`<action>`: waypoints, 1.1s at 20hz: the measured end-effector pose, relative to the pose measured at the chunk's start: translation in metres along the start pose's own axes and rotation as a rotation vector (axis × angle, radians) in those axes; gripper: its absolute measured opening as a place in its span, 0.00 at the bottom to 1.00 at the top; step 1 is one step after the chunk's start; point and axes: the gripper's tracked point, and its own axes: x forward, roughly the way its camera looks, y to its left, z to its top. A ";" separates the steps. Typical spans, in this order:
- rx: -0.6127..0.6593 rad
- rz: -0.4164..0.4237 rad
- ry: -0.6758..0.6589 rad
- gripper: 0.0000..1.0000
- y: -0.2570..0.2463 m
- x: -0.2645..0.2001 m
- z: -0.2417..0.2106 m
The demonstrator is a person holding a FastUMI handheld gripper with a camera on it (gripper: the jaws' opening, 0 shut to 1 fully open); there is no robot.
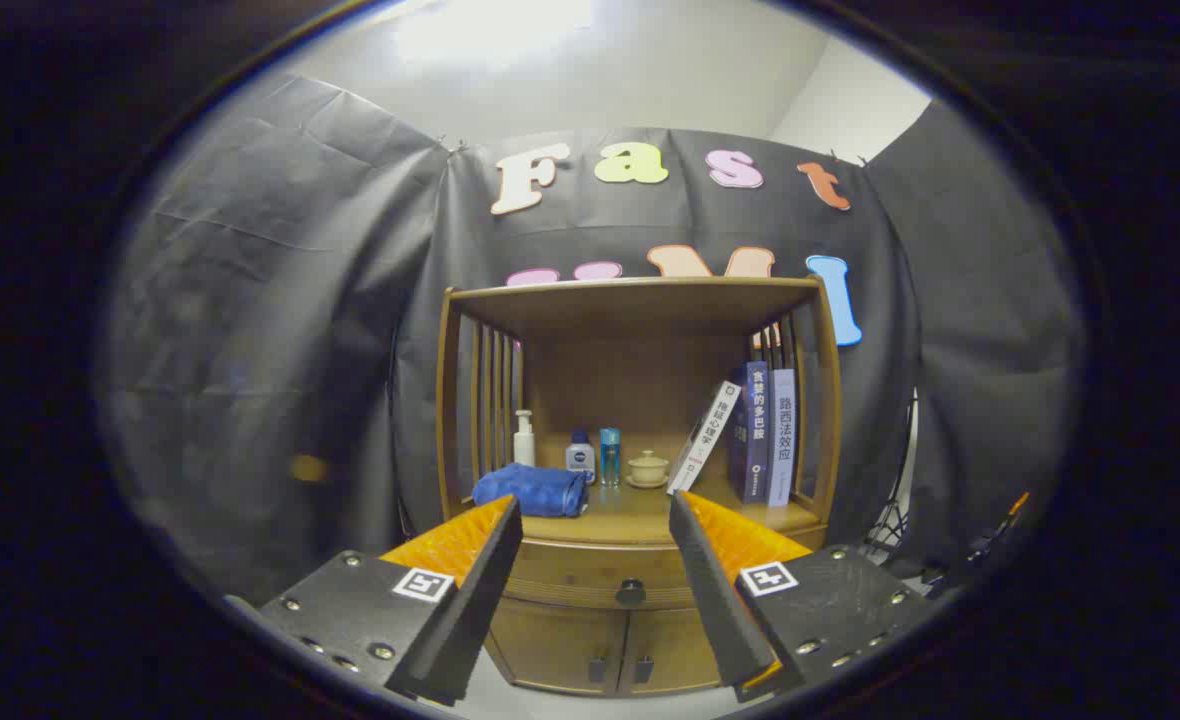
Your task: Pull open the drawer, take out the items inside it, and place them on the countertop above the cabinet.
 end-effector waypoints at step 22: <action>0.008 -0.152 0.094 0.88 -0.033 0.029 -0.052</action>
